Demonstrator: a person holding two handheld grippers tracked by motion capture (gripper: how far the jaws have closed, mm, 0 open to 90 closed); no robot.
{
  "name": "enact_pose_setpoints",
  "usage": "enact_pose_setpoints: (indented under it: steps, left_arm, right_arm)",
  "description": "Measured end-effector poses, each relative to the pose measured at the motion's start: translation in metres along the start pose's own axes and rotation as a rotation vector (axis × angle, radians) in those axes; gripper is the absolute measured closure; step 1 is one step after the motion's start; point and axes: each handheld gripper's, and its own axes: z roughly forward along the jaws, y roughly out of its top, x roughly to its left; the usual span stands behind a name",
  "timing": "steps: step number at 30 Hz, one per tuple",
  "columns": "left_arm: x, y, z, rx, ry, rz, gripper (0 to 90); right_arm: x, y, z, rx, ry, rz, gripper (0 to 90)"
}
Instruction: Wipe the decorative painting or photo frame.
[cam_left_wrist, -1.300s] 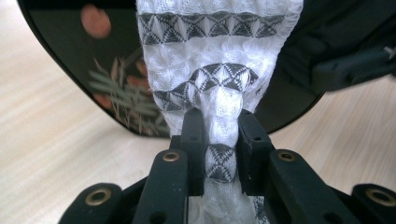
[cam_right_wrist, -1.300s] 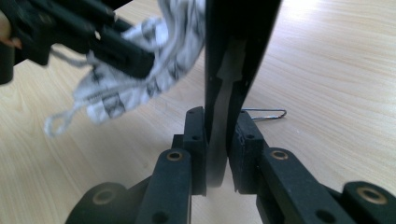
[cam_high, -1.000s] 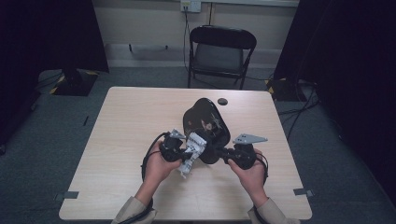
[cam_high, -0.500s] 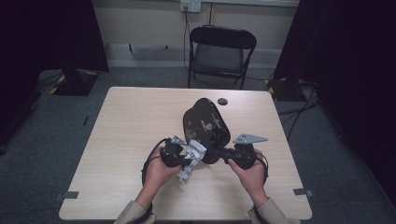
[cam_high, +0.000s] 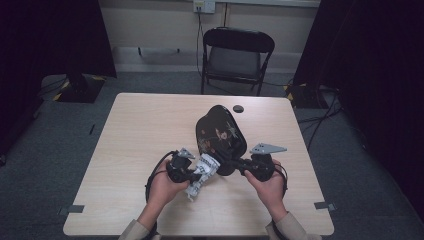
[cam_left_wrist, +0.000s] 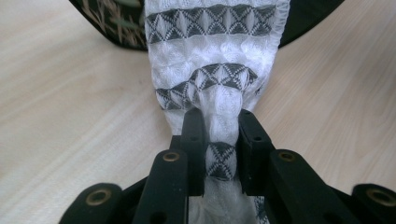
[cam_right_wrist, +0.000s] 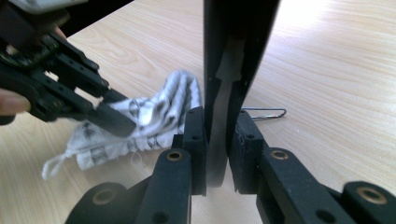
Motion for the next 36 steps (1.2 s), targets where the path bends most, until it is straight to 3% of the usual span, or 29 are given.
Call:
enact_pose_setpoints:
  steps: [4,6,7,8,12,14,17,20,22,28,36]
  left_arm:
    - [-0.002,0.017,-0.023,-0.075,0.006,0.015,75.5]
    - [-0.002,0.020,-0.027,-0.089,0.007,0.016,75.5]
    - [-0.003,0.030,-0.038,-0.123,0.008,0.021,75.5]
    - [-0.003,0.030,-0.038,-0.123,0.008,0.021,75.5]
    - [-0.010,0.058,-0.066,-0.209,0.021,0.053,75.5]
    - [-0.011,0.062,-0.069,-0.221,0.024,0.054,75.5]
    - [-0.019,0.083,-0.086,-0.290,0.022,0.073,75.5]
    - [-0.022,0.092,-0.091,-0.313,0.022,0.086,75.5]
    - [-0.030,0.107,-0.096,-0.341,0.019,0.109,75.4]
    - [-0.039,0.121,-0.085,-0.311,0.024,0.136,75.3]
    - [-0.037,0.110,-0.067,-0.274,0.012,0.125,75.2]
  right_arm:
    - [-0.001,0.000,0.000,0.000,0.000,0.004,78.9]
    - [-0.001,0.000,0.000,0.001,0.000,0.005,78.8]
    - [-0.001,0.000,0.000,0.000,-0.001,0.003,78.9]
    - [-0.001,0.000,0.000,0.000,-0.001,0.003,78.9]
    - [-0.001,-0.001,0.000,0.000,-0.001,0.005,78.9]
    - [0.000,0.000,0.000,0.001,-0.001,0.005,78.9]
    - [0.000,0.000,0.000,0.001,-0.002,0.004,78.9]
    - [0.000,0.000,0.000,0.002,-0.002,0.002,78.9]
    - [0.000,0.000,0.000,0.002,-0.001,0.001,78.9]
    - [0.001,0.001,0.000,0.001,-0.004,-0.003,78.9]
    - [0.001,0.000,0.000,0.003,-0.002,-0.004,78.9]
